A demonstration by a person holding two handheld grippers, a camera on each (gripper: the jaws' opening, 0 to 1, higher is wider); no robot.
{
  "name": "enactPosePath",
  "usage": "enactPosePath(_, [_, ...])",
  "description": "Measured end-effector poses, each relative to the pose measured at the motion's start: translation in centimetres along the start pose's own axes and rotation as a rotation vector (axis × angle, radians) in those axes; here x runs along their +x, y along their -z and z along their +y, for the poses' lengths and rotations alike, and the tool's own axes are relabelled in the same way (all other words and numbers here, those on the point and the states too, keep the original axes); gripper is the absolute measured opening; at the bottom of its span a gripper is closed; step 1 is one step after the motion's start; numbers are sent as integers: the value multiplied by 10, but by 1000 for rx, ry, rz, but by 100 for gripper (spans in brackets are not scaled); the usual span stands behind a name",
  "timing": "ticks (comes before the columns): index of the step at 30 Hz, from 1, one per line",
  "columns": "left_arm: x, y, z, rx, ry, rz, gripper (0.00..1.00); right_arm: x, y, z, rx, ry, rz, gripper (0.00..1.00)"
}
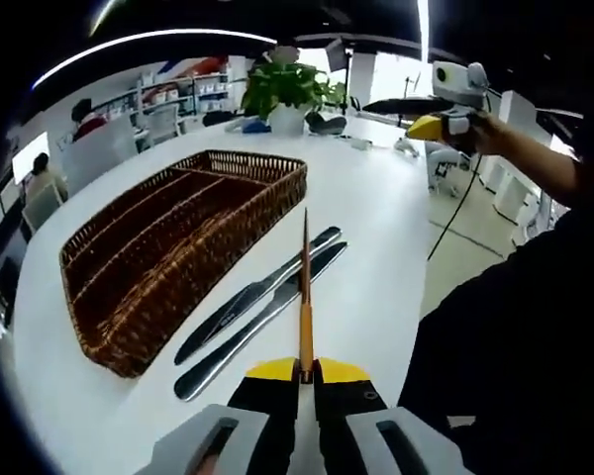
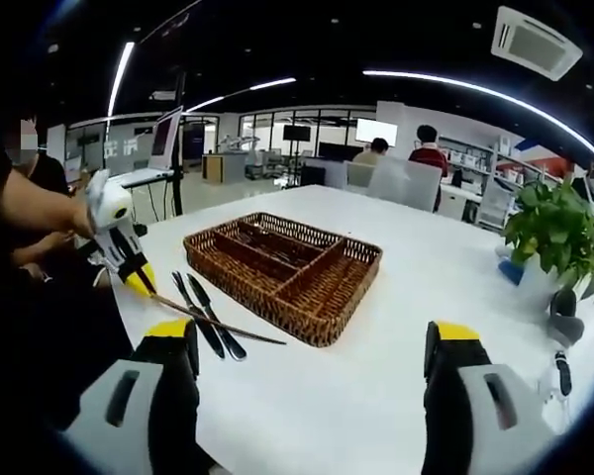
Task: Arrange the knives, forks, and spoons in their matching storage slots by inserting each utensil handle-first until every utensil is classified and aligned in the correct compartment
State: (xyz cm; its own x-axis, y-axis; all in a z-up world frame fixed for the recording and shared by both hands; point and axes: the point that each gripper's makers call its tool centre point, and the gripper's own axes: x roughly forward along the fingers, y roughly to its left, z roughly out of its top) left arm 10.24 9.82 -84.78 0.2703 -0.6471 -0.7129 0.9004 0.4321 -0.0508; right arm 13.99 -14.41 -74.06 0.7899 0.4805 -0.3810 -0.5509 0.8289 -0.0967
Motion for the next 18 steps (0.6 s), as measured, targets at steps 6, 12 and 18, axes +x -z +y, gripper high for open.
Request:
enactPosePath(6, [2,-16,0,12,10,-34,5,0,10,3,8,-5,16,95])
enactPosePath(12, [-6,-32,2,17,3,-84,4,3,16,7,22,-21,27,90])
enactPosePath(18, [-4,-36,3,49,-6,-94,0,6,19,15,25,-43,35,88])
